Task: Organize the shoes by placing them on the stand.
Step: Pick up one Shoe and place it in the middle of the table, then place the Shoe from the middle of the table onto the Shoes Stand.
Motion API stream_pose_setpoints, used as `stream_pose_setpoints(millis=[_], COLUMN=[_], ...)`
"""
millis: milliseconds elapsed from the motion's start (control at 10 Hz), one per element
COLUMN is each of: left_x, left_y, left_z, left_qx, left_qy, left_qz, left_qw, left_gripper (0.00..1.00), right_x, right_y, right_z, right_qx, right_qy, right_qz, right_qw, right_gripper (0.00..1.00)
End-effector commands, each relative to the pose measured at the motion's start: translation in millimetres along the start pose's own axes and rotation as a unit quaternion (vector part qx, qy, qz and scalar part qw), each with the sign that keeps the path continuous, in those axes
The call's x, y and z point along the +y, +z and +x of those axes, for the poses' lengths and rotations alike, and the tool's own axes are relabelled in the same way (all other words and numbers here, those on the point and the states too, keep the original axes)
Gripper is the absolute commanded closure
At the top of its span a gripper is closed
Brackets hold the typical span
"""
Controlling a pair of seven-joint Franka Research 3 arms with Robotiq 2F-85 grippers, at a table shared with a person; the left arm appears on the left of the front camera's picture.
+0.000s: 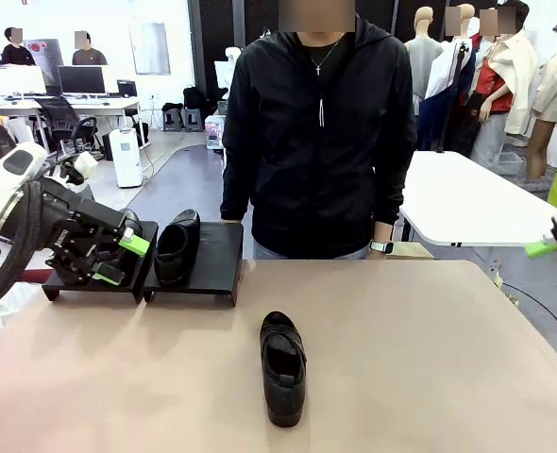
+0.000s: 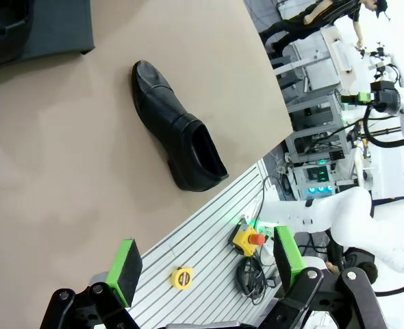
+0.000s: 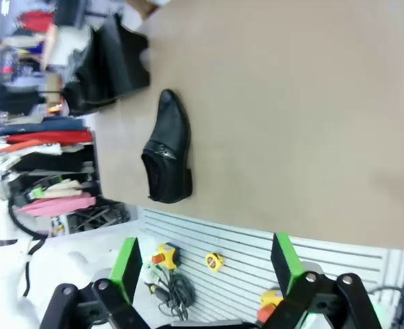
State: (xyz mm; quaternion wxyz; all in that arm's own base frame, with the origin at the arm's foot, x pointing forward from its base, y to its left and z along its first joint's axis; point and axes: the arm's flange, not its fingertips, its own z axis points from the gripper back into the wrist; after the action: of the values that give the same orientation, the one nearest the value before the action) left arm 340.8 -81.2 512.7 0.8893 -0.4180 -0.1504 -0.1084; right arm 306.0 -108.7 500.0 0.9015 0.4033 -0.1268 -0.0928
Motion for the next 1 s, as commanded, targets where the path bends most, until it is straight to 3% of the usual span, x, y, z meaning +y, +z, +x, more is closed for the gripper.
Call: stream_pose_setpoints(millis=[0,100,900], left_x=[-0.3,-0.3,-0.3], left_y=[0.2,0.2,0.2], left_z=[0.5,0.5,0.5], left_qx=[-0.003,-0.003,-0.003], left_qy=[-0.001,-0.001,-0.001], left_qz=[-0.011,-0.011,-0.011], left_qw=[1.0,1.0,1.0], left_gripper=[0.0,0.0,0.0], right_x=[-5.6,0.0,0.0], right_y=[-26.0,0.0,0.0], right_z=[11.7,0.0,0.0], right_qx=[-0.012,0.0,0.0], right_qy=[-0.007,0.0,0.0], right_qz=[0.023,0.0,0.0], right_qw=[1.0,1.0,1.0], right_gripper=[0.0,0.0,0.0])
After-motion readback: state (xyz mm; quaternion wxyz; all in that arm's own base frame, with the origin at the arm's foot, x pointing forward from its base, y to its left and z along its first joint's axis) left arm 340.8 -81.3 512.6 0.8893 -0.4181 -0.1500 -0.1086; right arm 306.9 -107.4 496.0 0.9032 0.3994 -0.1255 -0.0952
